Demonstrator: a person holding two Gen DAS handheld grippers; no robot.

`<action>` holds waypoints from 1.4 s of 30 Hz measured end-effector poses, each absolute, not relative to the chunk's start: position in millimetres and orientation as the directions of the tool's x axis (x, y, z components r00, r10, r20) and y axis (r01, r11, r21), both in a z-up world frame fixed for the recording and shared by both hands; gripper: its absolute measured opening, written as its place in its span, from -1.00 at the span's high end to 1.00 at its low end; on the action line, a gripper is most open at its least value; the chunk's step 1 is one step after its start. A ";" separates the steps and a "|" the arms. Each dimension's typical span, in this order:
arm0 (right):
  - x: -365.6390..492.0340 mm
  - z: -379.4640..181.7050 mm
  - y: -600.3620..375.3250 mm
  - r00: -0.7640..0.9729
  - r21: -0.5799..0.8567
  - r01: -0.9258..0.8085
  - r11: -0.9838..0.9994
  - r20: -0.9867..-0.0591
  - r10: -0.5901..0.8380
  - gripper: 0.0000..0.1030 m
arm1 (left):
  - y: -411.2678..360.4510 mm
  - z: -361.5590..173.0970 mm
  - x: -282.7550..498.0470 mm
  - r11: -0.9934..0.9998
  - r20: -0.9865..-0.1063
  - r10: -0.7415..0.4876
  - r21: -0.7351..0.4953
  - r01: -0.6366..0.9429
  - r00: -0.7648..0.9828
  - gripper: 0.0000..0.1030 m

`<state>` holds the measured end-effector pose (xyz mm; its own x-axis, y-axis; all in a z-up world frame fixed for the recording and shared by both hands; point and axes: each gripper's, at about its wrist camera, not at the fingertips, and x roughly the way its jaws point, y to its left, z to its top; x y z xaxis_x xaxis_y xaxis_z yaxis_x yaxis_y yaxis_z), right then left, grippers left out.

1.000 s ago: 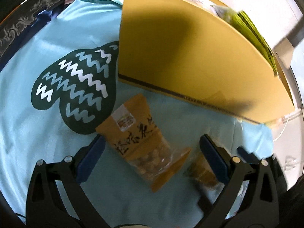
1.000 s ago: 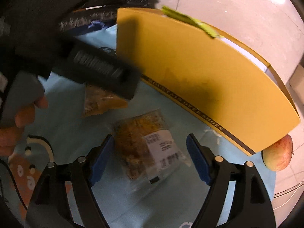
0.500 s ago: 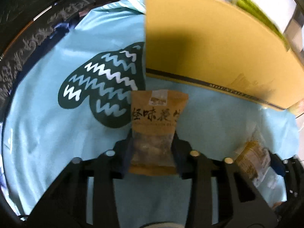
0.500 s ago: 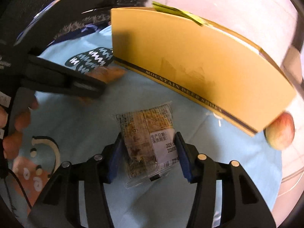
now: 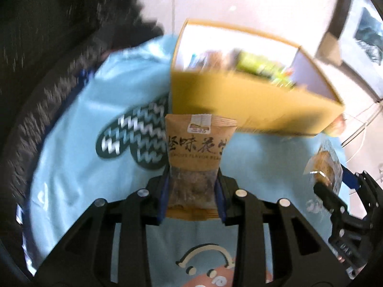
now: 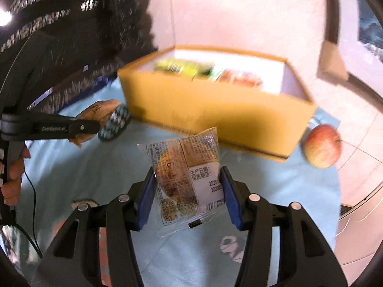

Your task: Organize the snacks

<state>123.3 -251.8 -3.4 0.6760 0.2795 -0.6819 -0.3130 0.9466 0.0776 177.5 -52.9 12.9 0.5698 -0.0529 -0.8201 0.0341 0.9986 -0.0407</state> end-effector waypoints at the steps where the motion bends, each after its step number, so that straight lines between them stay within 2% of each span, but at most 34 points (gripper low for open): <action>1: 122.4 4.5 -256.1 0.691 0.079 -0.303 0.950 -0.669 0.276 -0.03 | -55.1 22.2 175.3 0.998 -0.809 -0.056 -0.036 0.045 0.586 0.38; 6: 124.5 46.1 -285.2 0.769 0.096 -0.235 0.967 -0.590 0.245 -0.03 | -69.3 64.0 182.6 0.996 -0.761 -0.073 -0.028 0.080 0.645 0.38; 12: 153.1 64.2 -291.9 0.813 0.090 -0.154 0.984 -0.555 0.177 -0.03 | -82.1 78.5 216.9 0.995 -0.745 -0.077 -0.016 0.097 0.663 0.38; 21: 224.4 44.2 -284.3 0.825 0.061 -0.056 0.997 -0.560 0.081 -0.03 | -97.4 56.1 285.4 0.994 -0.747 -0.084 -0.017 0.107 0.660 0.37; 26: 253.6 14.0 -267.3 0.809 -0.041 -0.017 0.999 -0.588 -0.011 -0.04 | -103.6 32.0 317.7 0.995 -0.770 -0.082 -0.027 0.096 0.633 0.30; 27: 255.7 8.7 -262.3 0.820 -0.086 -0.016 0.996 -0.571 -0.036 -0.06 | -103.7 26.9 322.2 0.996 -0.773 -0.072 -0.028 0.080 0.630 0.00; 28: 256.6 5.4 -256.6 0.827 -0.143 -0.009 0.990 -0.557 -0.073 -0.22 | -103.1 24.2 323.3 0.998 -0.772 -0.058 -0.024 0.062 0.633 -0.61; 29: 255.3 4.6 -254.1 0.831 -0.171 0.005 0.985 -0.547 -0.100 -0.28 | -103.2 22.5 321.7 0.999 -0.763 -0.023 -0.004 0.031 0.646 -0.77; 34: 229.2 19.1 -261.4 0.859 -0.108 -0.014 0.994 -0.510 -0.044 -0.31 | -110.6 28.6 298.8 0.995 -0.728 0.013 0.076 0.062 0.685 -0.79; 42: 156.8 40.3 -268.3 0.873 -0.048 -0.034 0.998 -0.488 0.006 -0.35 | -114.2 53.9 234.4 0.990 -0.678 -0.026 0.087 0.115 0.734 -0.96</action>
<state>156.8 -268.3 40.3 0.8729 0.0058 -0.4879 -0.0336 0.9983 -0.0483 234.4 -114.2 53.9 0.7345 -0.0258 -0.6781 0.1146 0.9896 0.0865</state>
